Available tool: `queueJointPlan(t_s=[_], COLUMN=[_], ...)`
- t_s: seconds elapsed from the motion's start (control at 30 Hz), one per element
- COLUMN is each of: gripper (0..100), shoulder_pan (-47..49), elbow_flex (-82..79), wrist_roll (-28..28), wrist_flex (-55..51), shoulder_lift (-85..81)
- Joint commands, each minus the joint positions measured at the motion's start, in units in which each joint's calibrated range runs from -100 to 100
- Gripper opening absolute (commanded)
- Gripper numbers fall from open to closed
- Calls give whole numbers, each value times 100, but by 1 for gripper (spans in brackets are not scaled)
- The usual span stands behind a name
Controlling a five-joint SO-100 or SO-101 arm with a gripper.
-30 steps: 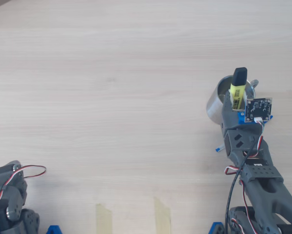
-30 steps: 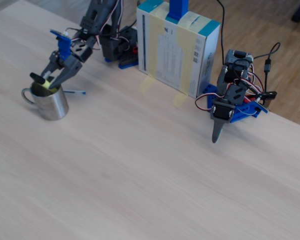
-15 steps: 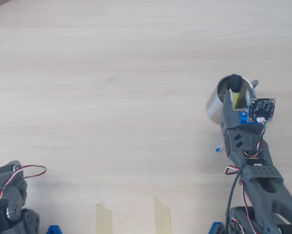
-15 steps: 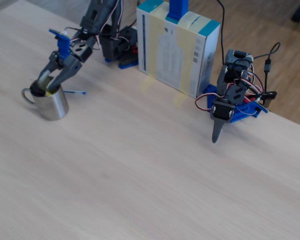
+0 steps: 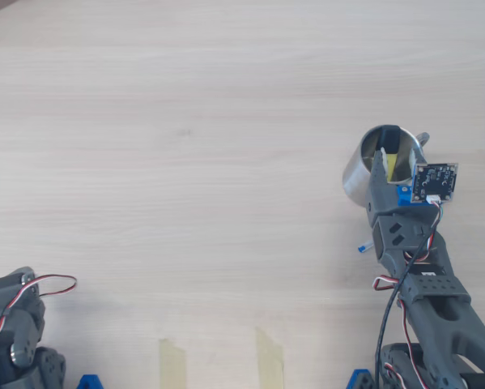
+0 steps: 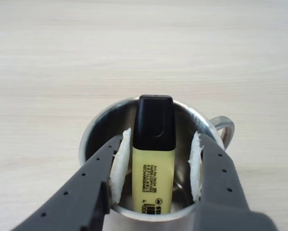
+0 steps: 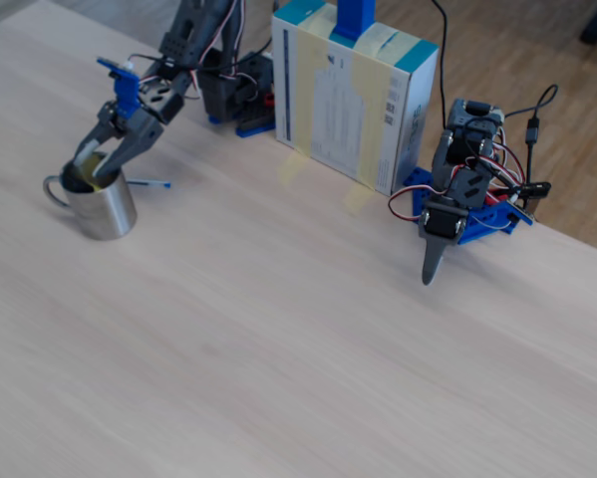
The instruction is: Grab the yellow pen and put it in the silver cup.
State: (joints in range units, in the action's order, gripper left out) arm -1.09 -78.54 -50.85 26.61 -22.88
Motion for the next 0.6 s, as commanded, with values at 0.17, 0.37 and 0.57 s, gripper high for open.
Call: queueJointPlan(t_s=[0.17,0.37,0.57], gripper=[21,20,20], shoulder_pan=[30,109,109], elbow_flex=[439,412,521], wrist_roll=[-34,-174,-169], wrist_flex=[-5,-5,-614], shoulder_lift=[-106,-480,-854])
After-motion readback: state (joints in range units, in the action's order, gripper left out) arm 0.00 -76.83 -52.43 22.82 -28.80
